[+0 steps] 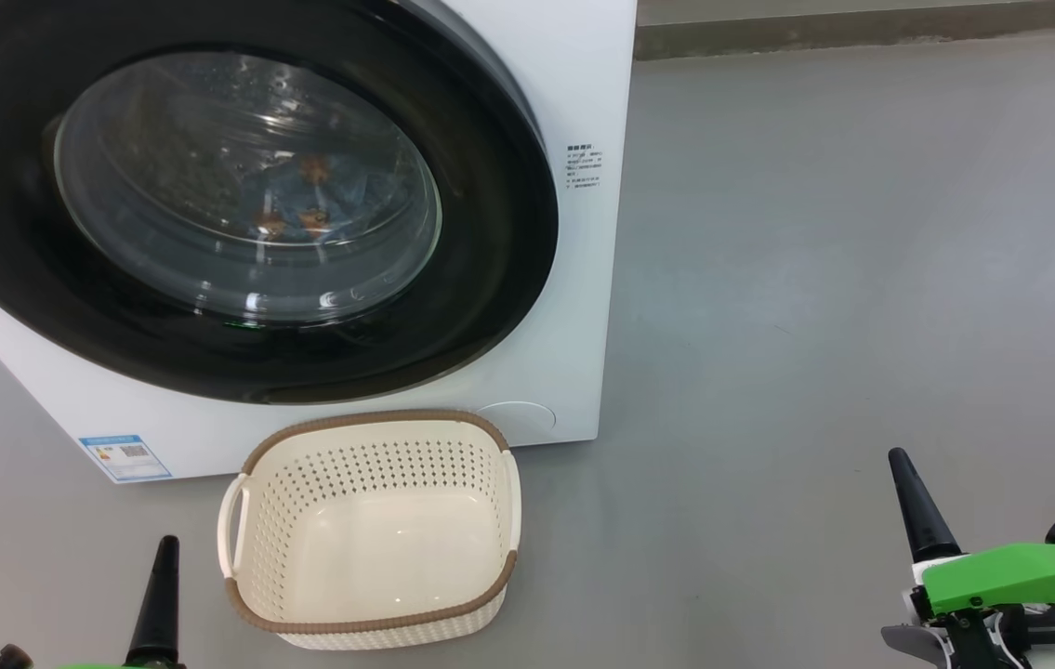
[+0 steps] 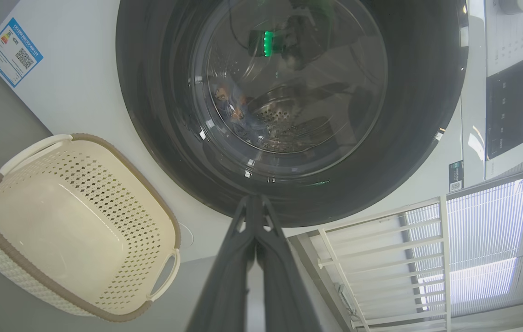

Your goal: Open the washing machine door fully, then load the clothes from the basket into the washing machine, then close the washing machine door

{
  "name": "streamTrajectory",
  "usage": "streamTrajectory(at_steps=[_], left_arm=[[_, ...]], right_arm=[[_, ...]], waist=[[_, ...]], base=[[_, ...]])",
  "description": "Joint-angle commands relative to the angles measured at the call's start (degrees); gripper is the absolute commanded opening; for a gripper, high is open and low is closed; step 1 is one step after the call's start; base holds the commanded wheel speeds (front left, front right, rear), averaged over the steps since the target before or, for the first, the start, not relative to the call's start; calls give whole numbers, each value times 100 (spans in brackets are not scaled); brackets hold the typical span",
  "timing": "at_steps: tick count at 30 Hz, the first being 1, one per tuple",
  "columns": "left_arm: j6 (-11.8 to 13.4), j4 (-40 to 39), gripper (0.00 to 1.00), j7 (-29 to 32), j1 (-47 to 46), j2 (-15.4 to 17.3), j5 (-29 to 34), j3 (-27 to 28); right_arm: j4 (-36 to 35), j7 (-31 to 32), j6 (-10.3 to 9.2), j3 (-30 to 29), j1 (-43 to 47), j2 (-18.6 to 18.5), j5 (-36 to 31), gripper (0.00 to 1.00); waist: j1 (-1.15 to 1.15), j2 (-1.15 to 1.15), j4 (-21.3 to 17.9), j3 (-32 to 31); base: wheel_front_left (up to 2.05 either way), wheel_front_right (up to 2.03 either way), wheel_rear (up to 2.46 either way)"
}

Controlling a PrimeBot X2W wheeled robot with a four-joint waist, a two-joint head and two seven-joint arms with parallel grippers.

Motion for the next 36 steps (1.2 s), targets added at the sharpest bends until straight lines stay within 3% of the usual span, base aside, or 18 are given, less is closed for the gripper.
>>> streamTrajectory(at_steps=[1,36], left_arm=[[-8,-87,0,49,-324,25,-112,181],[-13,57,0,633,-528,-401,-1624,570]], right_arm=[[-181,36,5,57,-179,-99,156,0],[-282,579,0,-263,-184,-145,2384,0]], waist=[[0,0,2,-2],[0,0,48,-73]], base=[[0,0,0],[0,0,0]])
